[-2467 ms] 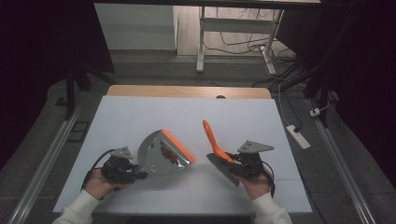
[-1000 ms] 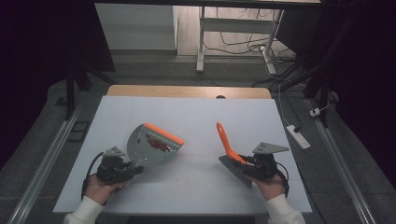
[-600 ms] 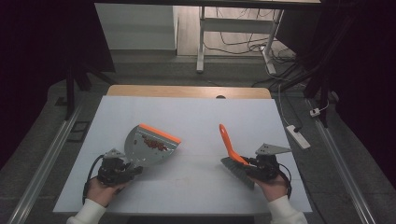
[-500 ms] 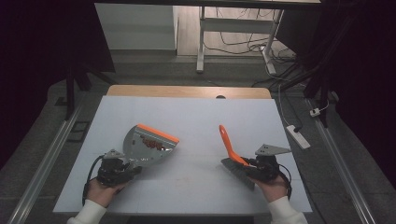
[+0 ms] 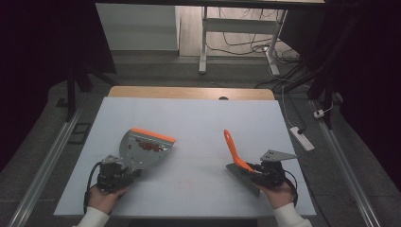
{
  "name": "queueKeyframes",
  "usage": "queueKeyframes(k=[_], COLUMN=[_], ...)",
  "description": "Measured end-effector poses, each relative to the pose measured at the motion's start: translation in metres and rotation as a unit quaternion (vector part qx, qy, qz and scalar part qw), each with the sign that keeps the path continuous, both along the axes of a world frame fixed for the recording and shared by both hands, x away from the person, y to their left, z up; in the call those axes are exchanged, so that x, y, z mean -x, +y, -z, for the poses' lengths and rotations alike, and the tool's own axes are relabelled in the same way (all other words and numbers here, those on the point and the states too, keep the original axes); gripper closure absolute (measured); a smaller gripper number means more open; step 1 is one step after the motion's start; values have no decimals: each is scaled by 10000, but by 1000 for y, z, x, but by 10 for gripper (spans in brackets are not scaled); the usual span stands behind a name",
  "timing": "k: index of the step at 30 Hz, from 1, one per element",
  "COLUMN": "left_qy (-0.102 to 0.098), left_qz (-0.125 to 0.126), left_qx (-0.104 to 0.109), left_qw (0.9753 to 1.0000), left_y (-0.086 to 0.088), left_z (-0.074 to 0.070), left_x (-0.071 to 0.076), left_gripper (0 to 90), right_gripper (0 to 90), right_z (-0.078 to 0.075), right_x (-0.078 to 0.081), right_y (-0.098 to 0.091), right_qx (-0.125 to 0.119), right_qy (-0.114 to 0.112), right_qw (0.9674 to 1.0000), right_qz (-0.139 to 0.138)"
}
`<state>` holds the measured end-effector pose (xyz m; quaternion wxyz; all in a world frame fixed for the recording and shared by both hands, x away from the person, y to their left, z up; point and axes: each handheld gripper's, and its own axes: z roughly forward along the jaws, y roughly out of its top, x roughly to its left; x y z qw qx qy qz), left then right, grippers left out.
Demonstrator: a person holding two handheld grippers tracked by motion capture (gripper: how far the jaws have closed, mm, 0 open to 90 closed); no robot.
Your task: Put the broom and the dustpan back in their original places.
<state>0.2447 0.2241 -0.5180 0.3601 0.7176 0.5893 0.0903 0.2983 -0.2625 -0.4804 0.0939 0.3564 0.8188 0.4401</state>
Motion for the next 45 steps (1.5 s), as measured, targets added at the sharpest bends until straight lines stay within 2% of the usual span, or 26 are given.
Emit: queueKeyframes(k=[5, 14, 19, 26, 29, 32, 42, 45], left_qy=[39, 93, 187, 248, 286, 313, 294, 275], left_qz=[-382, -632, -676, -721, -725, -703, -669, -631], left_qx=[-23, -27, 16, -16, -23, -57, -78, -78], left_qw=[9993, 9980, 9975, 9971, 9970, 9970, 9973, 9976], left_y=[2, 3, 4, 6, 6, 4, 3, 2], left_z=[2, 6, 11, 14, 15, 16, 18, 17], left_x=[1, -3, -8, -10, -11, -12, -12, -12], left_gripper=[615, 615, 615, 615, 614, 614, 605, 547], right_gripper=[701, 701, 701, 695, 675, 668, 587, 572], right_z=[1, 4, 7, 12, 15, 18, 24, 26], right_x=[3, 4, -1, -12, -17, -22, -29, -31], right_y=[-3, -7, -8, -18, -21, -26, -29, -30], right_qx=[-68, -141, -87, -210, 18, -62, 172, 218], right_qy=[71, 222, 309, 495, 435, 551, 508, 539], right_qw=[10000, 9997, 9994, 9981, 9981, 9973, 9969, 9964], right_qz=[17, 19, 83, 304, 440, 486, 573, 624])
